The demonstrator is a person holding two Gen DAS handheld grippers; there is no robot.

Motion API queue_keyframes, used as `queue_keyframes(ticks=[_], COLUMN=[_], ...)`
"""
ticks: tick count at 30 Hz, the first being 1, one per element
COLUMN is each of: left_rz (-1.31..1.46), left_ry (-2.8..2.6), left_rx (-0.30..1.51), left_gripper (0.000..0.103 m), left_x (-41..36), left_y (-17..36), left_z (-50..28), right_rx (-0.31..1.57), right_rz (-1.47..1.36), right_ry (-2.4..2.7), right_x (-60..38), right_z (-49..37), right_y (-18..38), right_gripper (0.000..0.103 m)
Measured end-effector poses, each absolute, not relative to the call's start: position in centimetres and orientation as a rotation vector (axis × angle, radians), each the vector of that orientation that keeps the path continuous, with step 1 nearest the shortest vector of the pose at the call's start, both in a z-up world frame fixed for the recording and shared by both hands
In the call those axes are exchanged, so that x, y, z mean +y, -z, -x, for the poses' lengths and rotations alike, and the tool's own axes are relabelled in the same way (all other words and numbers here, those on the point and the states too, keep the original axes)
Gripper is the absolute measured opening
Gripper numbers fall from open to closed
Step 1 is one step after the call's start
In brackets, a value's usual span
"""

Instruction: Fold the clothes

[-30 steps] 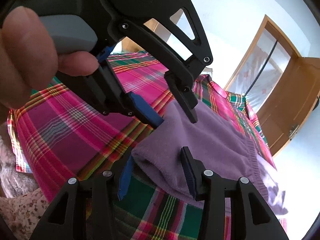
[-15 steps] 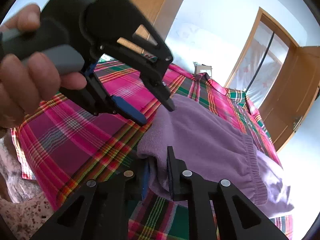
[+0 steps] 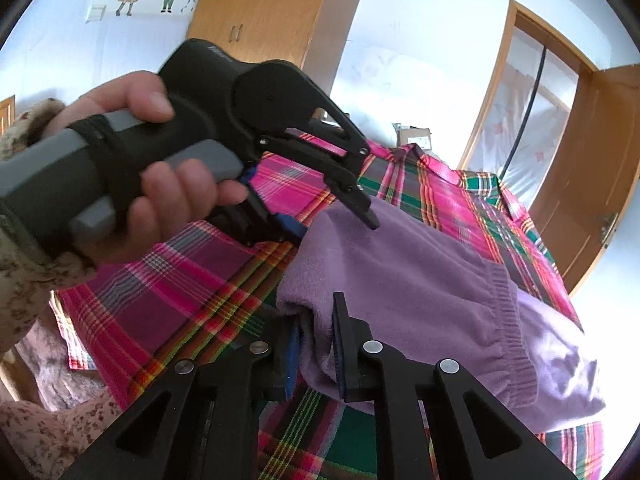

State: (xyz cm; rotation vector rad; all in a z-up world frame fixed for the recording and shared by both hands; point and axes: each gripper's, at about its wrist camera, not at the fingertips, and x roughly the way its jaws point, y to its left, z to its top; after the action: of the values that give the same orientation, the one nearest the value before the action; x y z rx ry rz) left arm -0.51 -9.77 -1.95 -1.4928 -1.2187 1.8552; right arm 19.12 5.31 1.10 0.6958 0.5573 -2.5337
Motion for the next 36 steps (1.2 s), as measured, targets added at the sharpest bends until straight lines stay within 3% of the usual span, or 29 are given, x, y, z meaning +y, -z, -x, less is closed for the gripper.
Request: queue_keyframes(ticks=[7,9,11,17,36], left_rz=[1.496,1.493,1.491,1.443,1.355], left_ry=[-1.785,-1.791,-1.797,-1.840,-1.951], left_rx=[-1.245,-1.246,-1.250,-1.268,-1.298], left_gripper=[0.043,0.037,0.025,0.016,0.014], left_x=[-8.7,-8.5,-8.4,-9.1,-17.2], left_y=[2.6,2.8,2.9,2.8,1.2], left_z=[3.3,3.7,4.0,3.4,-0.7], right_rx=[0.528,0.519,0.510,0.454,0.465], right_rz=[-0.718,-0.730,-0.741,-0.767,-0.751], right_ry=[2.530,2.521,2.511,2.486,2.290], right_x=[5.6,5.4,5.2,4.5,-1.7], right_z=[-18.3,-18.3,-18.4,-18.1,-20.3], right_y=[-1.1,-1.0,-1.0,-1.5,-2.8], right_gripper=[0.014,0.013,0.013,0.012,0.012])
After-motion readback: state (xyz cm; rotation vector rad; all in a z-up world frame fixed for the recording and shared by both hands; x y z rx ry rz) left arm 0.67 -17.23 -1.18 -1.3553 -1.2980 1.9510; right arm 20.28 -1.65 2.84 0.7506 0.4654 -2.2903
